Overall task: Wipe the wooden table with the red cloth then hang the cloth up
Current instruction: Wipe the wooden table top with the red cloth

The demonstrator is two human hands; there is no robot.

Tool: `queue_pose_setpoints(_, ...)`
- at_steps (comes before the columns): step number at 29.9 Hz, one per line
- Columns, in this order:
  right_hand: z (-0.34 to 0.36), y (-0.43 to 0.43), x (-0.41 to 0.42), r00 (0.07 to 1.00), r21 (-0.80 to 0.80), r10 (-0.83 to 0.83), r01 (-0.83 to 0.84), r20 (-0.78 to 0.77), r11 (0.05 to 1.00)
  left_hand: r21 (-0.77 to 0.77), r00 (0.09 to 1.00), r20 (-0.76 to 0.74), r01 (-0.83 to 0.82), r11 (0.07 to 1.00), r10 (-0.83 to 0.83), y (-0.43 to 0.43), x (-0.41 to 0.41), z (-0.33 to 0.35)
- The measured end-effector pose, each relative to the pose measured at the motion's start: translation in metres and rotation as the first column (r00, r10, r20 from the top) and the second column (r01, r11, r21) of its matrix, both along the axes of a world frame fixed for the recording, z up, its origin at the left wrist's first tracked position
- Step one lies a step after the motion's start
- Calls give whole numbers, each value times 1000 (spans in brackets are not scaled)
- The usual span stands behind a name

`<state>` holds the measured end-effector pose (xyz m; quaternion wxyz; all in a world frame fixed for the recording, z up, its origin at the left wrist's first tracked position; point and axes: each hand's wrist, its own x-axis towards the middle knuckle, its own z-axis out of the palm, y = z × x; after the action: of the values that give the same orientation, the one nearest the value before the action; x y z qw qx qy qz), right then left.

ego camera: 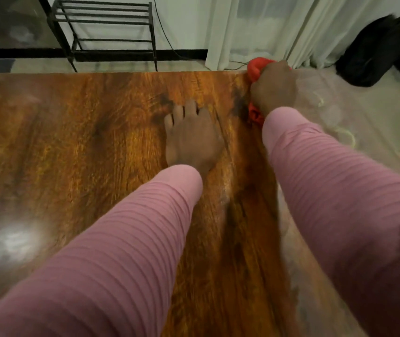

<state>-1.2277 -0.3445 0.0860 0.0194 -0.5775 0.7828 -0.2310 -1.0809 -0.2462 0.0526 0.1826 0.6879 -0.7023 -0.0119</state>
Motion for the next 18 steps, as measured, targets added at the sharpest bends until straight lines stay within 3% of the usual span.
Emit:
queue_pose_setpoints(5, -4, 0, 61, 945, -15, 327, -327, 6, 945, 24, 998, 56, -16, 1000, 14, -1, -3, 0)
queue_pose_setpoints(8, -3, -4, 65, 871, 76, 490, -487, -27, 870, 0, 998, 65, 2, 1000, -2, 3, 0, 0)
queue_pose_setpoints(10, -1, -11, 40, 898, 115, 440, -435, -20, 893, -16, 998, 58, 11, 1000, -10, 4, 2, 0)
queue_pose_setpoints(13, 2, -20, -13, 987, 55, 159, -158, -16, 986, -5, 998, 56, 22, 1000, -22, 4, 1, 0)
queue_pose_setpoints(15, 3, -22, -33, 1000, 38, 7, -6, -13, 999, -14, 999, 50, 19, 1000, -19, 3, 1, -1)
queue_pose_setpoints(18, 3, -22, -24, 999, 28, -16, 17, -38, 999, -25, 999, 46, 5, 1000, -4, 2, -1, -2)
